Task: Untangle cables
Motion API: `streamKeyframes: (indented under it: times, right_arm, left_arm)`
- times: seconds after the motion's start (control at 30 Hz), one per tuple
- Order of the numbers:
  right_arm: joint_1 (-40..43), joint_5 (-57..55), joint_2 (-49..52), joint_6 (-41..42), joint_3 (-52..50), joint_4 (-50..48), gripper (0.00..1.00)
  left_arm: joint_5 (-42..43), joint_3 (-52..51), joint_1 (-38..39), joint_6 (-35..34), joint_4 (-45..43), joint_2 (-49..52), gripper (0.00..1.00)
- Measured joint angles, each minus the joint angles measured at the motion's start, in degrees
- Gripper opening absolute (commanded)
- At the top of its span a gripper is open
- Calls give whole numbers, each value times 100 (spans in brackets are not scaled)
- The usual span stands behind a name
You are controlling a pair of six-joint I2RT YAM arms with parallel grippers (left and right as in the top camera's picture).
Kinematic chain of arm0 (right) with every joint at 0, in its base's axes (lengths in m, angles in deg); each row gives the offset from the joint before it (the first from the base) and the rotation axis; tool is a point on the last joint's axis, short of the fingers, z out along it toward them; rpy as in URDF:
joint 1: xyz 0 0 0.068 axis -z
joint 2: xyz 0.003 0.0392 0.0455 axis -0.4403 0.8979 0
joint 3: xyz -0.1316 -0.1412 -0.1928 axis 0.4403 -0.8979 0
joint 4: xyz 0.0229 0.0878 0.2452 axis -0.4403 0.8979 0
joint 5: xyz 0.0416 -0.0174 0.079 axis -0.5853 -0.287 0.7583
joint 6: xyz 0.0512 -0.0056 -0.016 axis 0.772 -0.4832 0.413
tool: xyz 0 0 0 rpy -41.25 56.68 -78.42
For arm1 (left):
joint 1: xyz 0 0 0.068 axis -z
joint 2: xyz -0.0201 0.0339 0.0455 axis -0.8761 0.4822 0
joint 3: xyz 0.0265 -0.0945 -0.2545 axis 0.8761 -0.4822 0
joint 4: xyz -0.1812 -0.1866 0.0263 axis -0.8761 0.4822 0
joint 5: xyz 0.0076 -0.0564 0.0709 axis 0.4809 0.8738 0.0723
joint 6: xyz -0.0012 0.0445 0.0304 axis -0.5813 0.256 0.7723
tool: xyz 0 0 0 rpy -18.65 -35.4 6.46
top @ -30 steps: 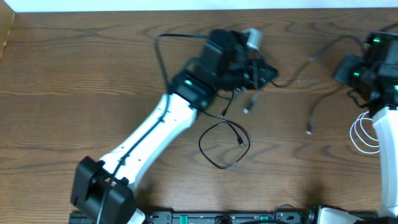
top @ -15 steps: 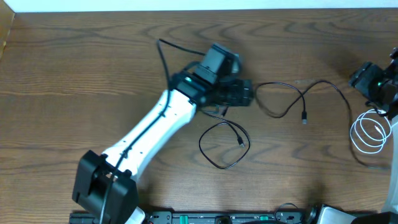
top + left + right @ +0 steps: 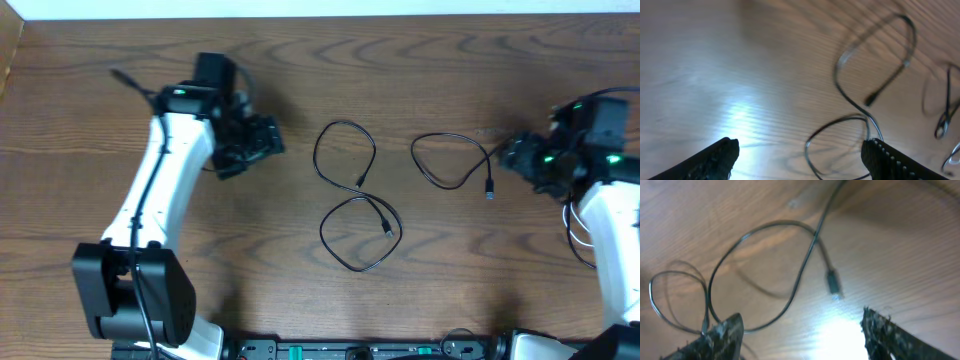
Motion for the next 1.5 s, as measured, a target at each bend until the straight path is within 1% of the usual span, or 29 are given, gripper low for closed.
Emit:
streamKeyframes:
  times: [0.13,0.27,0.3,0.4,0.5,0.7,0.8,0.83,0.9,1.0,1.1,1.13,1.27,1.33,1.4,1.43,1.5]
  right_arm:
    - [-396,96,0,476,-601,-450,75]
    - [-632,131,0,1263,-1147,-1027,76]
    - [-706,140,0,1543,-1320,-1300,75]
    - [-929,151,2,2223,-1762,-1987,65]
    - [-1154,162,4,2817,-2118,-2553,59]
    - [-1515,13,92,3812,-2568,-3178,59]
    - [-1674,-81,341,4103,-2623,-3438,58]
    - [-1731,-94,455,4183,-2629,-3593,56]
    - [-1838,-122,667,4271,-2638,-3926,51]
    - [-1996,-133,920,4385,-2647,-4478,38]
    - [-2065,-157,1080,4446,-2651,-4916,2]
    - [-2070,-177,1108,4450,-2651,-4966,1]
    - [-2065,-323,1147,4332,-2651,-4983,1]
    - [-2065,-409,1147,4019,-2651,-4992,1]
    - [-2046,-501,1147,3368,-2651,-4990,1]
    - [-2033,-509,1147,3174,-2649,-4972,1]
    - [-1945,-542,1147,2599,-2592,-4699,1]
  left_arm:
    - [-7,0,-409,22,223,0,84]
    - [-4,0,-514,44,262,0,84]
    - [-4,0,-511,57,269,0,84]
    - [-2,0,-505,63,275,0,84]
    - [-2,0,-507,63,278,0,84]
    - [-4,0,-507,63,280,0,84]
    - [-4,0,-507,63,278,0,84]
    - [-2,0,-507,63,278,0,84]
    - [-4,0,-507,63,278,0,84]
    - [-2,0,-507,63,295,0,84]
    - [-2,0,-507,63,345,0,84]
    - [-2,0,-507,63,350,0,84]
    - [-2,0,-507,63,352,0,84]
    - [-2,0,-507,63,352,0,84]
    - [-2,0,-507,63,354,0,84]
    - [-2,0,-507,63,356,0,84]
    - [-4,0,-503,63,361,0,84]
